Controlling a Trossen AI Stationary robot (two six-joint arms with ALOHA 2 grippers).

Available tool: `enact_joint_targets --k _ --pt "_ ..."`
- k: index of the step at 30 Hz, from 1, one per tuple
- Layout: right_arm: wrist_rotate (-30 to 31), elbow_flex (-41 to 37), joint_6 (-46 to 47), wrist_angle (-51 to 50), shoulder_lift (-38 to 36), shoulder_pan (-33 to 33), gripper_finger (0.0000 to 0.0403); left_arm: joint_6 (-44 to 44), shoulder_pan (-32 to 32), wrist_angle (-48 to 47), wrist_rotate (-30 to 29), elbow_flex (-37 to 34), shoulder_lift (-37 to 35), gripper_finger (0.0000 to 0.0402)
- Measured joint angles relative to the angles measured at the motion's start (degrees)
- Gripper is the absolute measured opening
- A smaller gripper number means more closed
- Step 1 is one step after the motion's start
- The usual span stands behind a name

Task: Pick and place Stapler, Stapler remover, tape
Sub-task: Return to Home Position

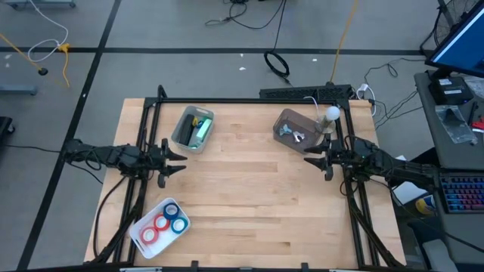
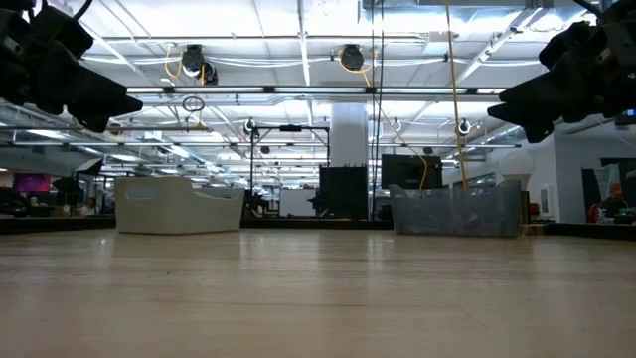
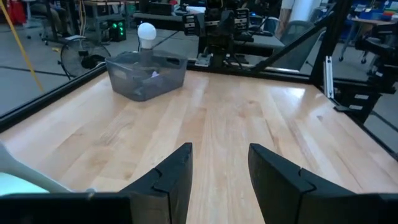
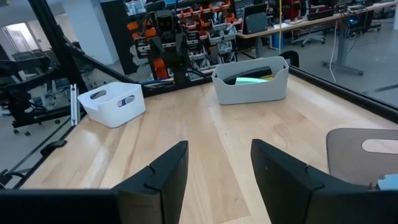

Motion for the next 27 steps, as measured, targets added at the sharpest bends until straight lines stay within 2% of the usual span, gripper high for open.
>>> enact_joint_targets --k 6,15,27 --pt "0.5 0.0 -1.8 0.0 0.0 0.0 0.0171 -0.1 0.0 0.0 -0.1 0.0 0.0 0.0154" --pt "6.0 -0.1 -3.5 0.6 0.0 0.0 0.0167 -2.8 0.0 0.0 -0.9 0.0 0.0 0.0154" --pt "6.0 -0.2 -1.3 0.9 0.0 0.0 0.0168 -4.4 0.0 0.0 -1.0 0.0 0.0 0.0154"
